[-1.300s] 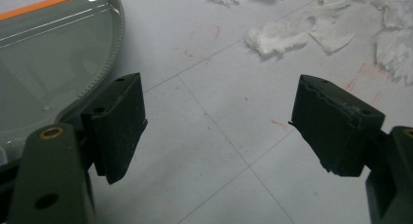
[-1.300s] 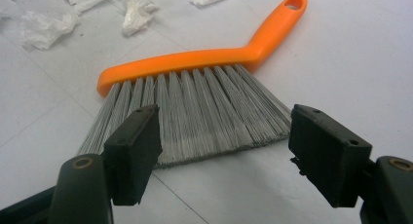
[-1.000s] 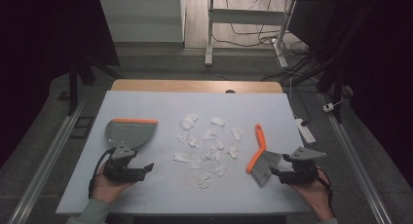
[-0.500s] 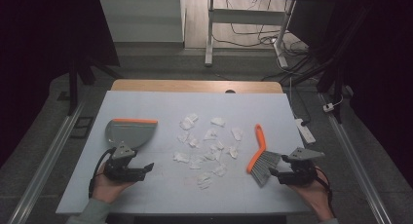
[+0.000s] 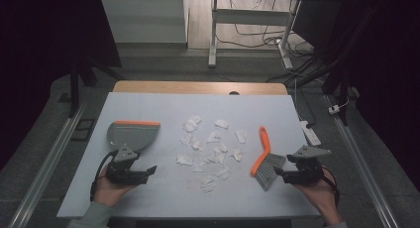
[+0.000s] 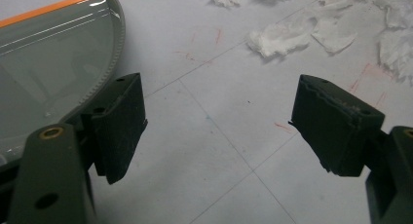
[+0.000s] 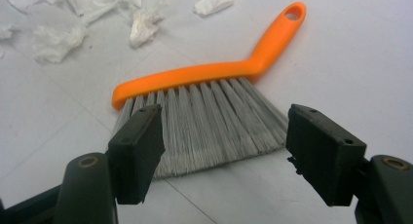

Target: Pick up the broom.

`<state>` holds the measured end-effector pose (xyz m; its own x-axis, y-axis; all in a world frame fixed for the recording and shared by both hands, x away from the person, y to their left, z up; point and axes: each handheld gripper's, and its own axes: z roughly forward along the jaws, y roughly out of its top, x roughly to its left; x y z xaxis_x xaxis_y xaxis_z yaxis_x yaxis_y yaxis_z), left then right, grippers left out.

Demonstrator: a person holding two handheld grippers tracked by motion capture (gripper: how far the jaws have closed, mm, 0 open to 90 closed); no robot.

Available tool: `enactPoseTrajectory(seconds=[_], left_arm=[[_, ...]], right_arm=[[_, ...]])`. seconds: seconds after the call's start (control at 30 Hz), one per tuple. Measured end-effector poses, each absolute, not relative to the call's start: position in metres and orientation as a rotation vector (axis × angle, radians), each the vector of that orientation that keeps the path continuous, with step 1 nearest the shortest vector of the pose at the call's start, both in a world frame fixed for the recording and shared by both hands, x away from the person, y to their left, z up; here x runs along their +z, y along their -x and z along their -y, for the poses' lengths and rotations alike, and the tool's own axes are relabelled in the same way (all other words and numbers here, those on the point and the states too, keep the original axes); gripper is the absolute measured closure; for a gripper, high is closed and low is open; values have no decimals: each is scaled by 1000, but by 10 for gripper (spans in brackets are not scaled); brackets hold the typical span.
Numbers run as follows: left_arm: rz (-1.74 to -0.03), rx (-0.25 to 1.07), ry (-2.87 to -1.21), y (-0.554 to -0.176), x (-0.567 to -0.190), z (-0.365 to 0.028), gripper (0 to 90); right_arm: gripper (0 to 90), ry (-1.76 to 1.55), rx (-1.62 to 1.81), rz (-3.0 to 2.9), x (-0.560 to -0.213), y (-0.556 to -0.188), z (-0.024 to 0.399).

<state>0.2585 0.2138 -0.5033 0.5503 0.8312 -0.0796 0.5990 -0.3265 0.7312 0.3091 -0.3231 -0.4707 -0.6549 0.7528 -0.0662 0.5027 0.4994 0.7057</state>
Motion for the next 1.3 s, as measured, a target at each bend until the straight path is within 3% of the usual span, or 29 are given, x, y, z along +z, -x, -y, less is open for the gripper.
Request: enactPoseTrajectory(seconds=[0.37, 0.7, 1.3], left_arm=[[-1156, 407, -2046, -259, -502, -216, 206], [-1141, 421, -2075, -262, -504, -209, 206], [-1136, 435, -2069, -261, -503, -210, 206]], right_arm=[[326, -1152, 854, -2399, -447, -327, 311], [330, -1326, 669, -2471, -441, -379, 281], [349, -1558, 362, -2512, -470, -436, 254]])
